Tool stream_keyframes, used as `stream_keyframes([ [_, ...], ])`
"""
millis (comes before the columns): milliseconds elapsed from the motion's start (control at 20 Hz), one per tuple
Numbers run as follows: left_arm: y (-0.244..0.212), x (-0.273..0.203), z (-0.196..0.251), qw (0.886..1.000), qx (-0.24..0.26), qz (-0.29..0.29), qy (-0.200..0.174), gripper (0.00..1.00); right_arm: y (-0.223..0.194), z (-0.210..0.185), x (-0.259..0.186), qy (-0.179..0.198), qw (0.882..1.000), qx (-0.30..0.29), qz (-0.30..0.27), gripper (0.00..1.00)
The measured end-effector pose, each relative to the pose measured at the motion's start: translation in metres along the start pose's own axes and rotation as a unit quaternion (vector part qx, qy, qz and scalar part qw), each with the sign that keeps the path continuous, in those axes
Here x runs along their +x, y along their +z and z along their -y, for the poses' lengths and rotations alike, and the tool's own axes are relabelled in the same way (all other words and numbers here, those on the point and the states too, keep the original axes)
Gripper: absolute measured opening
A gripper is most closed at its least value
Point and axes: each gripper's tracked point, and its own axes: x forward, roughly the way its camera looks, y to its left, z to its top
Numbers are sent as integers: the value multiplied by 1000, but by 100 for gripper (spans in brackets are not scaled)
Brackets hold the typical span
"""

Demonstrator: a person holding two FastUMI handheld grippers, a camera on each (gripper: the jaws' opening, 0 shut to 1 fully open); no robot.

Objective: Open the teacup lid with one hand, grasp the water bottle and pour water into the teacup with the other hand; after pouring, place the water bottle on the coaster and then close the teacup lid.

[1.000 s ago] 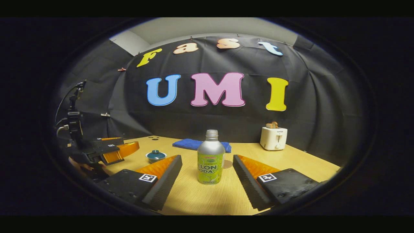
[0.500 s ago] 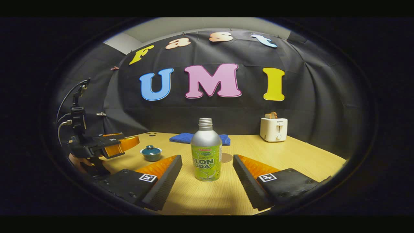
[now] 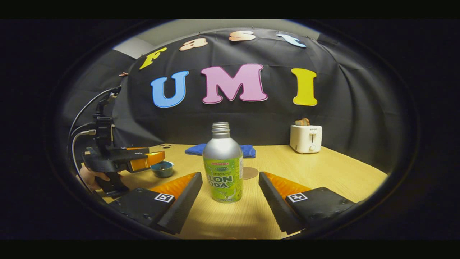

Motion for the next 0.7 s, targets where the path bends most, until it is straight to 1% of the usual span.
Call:
stream_keyframes([
  [100, -4, 7, 2, 1000, 7, -11, -4, 82, -1, 1, 3, 1, 1000, 5, -1, 98],
  [150, -7, 10, 3, 1000, 9, -17, -5, 75, -1, 1, 3, 1, 1000, 7, -1, 98],
  [250, -11, 15, 7, 1000, 11, -25, -13, 67, -2, 0, 6, 2, 1000, 7, -2, 98],
  [400, -19, 21, 7, 999, 15, -36, -15, 59, -2, -1, 6, 2, 1000, 4, 0, 98],
  [450, -18, 21, 8, 999, 17, -37, -16, 55, -2, -1, 6, 3, 1000, 3, -1, 97],
  [600, -22, 24, 10, 998, 25, -46, -22, 52, -3, -3, 6, 4, 1000, 2, -2, 97],
  [700, -21, 25, 7, 998, 27, -46, -13, 49, -2, -4, 6, 4, 1000, 1, -1, 98],
])
